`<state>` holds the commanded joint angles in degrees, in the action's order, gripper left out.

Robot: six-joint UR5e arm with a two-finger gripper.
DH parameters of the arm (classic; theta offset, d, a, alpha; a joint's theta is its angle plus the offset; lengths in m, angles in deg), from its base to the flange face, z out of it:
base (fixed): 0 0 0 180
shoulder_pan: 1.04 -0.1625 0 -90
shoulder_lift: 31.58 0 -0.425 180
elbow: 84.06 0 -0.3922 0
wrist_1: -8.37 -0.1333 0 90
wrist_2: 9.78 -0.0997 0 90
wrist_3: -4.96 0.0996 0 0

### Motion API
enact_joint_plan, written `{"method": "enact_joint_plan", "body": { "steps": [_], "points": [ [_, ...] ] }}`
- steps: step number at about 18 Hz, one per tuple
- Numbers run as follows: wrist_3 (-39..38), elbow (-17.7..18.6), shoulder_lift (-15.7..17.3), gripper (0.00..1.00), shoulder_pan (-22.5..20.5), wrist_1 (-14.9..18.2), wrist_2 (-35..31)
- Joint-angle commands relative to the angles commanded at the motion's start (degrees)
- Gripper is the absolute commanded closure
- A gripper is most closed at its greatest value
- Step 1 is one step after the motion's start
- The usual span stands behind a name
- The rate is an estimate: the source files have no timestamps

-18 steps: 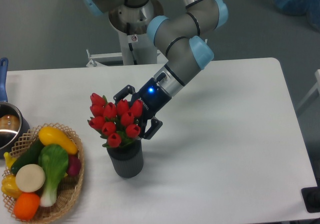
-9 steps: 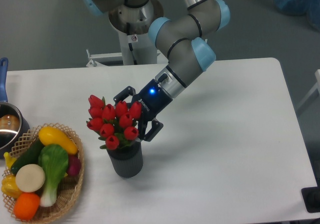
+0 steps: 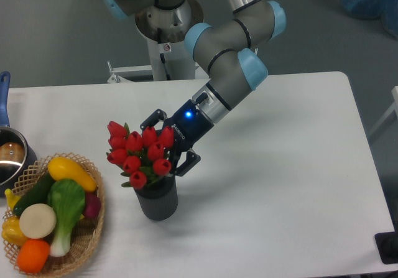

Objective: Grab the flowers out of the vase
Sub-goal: 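Close the gripper on the tulip stems just above the vase rim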

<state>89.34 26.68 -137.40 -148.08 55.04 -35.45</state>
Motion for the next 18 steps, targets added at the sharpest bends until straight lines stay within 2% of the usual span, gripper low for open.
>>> {"method": "enact_joint_plan", "body": {
  "steps": [1,4,12,14,18],
  "points": [
    [0.4,0.0,0.0,0.52,0.0,0.0,0.0],
    [0.6,0.1,-0.1,0.61,-0.2,0.0,0.0],
    [0.6,0.1,-0.1,0.64,-0.5,0.0,0.3],
    [0.4,0.0,-0.1,0.70,-0.6,0.1,1.7],
    [0.0,0.0,0.0,0.70,-1.1,0.1,3.2]
  ]
}}
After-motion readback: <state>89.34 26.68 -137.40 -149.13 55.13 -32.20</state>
